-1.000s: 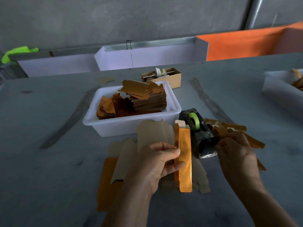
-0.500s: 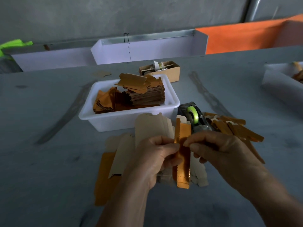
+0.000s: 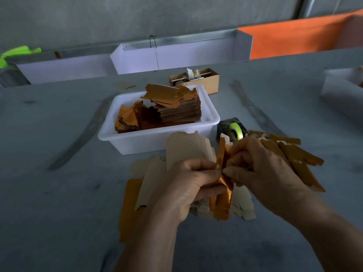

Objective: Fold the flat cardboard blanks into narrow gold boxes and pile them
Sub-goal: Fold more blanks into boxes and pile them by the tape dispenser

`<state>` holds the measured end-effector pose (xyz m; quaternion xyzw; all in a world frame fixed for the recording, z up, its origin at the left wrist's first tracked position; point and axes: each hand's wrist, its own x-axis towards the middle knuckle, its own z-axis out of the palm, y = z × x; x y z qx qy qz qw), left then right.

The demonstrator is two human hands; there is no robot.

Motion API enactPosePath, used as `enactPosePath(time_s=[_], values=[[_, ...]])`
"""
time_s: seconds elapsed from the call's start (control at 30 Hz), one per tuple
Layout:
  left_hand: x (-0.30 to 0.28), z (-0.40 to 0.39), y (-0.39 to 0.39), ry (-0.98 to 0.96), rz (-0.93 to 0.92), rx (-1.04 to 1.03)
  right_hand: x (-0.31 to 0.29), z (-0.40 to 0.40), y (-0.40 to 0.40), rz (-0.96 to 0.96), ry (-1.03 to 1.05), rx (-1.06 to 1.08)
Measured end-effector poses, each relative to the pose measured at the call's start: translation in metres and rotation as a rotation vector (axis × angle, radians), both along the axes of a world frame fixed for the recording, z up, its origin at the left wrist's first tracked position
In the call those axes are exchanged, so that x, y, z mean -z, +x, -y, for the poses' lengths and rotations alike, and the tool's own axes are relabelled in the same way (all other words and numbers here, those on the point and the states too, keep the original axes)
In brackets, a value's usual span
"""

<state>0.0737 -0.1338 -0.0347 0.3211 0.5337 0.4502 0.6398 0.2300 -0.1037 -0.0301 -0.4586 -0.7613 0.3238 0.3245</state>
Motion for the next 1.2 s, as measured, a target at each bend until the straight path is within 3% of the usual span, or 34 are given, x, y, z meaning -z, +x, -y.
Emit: enactPosePath(time_s=[0.3, 0.67, 0.87, 0.93, 1.1, 1.2], values=[[-0.002, -0.001, -0.002, 0.018, -0.007, 0.079, 0.000, 0.000, -0.005, 0.124, 0.002, 0.046], [0.005, 0.003, 0.006, 0.097, -0.103, -0.025, -0.003, 0.007, -0.009, 0.197, 0.061, 0.145], [0.007, 0.005, 0.003, 0.114, -0.078, -0.074, -0.007, 0.011, -0.013, 0.433, 0.173, 0.334], [0.007, 0.005, 0.001, 0.116, -0.042, -0.085, -0.003, 0.010, -0.010, 0.343, 0.121, 0.313], [0.008, 0.008, 0.007, 0.138, -0.107, -0.061, 0.016, 0.016, -0.009, -0.205, -0.272, 0.196], [0.008, 0.007, 0.007, 0.134, -0.096, -0.061, 0.021, 0.015, -0.010, -0.287, -0.292, 0.195]])
